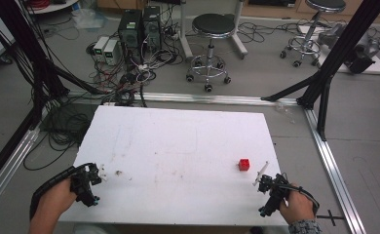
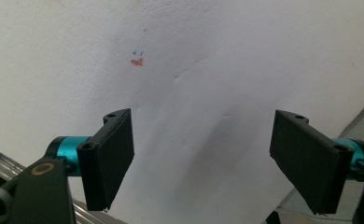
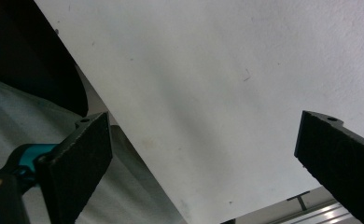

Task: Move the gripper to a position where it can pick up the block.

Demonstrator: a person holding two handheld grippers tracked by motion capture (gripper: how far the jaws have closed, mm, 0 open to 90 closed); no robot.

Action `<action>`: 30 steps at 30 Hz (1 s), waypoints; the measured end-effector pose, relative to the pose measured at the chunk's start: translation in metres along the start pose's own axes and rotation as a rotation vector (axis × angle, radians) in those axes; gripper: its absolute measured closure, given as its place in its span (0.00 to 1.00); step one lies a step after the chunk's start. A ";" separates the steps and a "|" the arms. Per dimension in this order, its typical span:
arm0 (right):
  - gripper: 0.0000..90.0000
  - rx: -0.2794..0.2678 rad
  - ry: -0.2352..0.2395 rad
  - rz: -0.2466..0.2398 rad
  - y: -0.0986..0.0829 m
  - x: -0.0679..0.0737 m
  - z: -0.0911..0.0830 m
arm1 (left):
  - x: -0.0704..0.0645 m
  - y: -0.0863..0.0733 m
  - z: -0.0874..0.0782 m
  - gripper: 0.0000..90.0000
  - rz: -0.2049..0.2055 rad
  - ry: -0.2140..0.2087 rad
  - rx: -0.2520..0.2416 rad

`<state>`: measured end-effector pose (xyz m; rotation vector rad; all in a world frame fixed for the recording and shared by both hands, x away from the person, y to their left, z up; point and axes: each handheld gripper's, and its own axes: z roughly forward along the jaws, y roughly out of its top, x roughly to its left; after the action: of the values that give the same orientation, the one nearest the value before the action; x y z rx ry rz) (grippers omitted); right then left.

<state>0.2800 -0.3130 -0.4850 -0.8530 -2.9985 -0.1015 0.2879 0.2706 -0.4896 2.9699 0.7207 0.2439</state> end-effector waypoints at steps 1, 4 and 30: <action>0.04 0.000 0.000 0.000 0.000 0.000 0.000 | 0.000 0.000 0.000 0.25 -0.002 0.000 -0.001; 0.04 0.000 -0.015 0.007 -0.001 0.000 0.001 | -0.001 0.000 0.000 0.25 0.001 0.006 -0.001; 0.04 -0.049 -0.023 -0.009 -0.002 -0.039 -0.012 | -0.001 0.000 -0.004 0.25 0.013 0.019 -0.025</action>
<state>0.3121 -0.3361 -0.4744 -0.8510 -3.0336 -0.1667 0.2863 0.2707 -0.4856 2.9539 0.6952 0.2801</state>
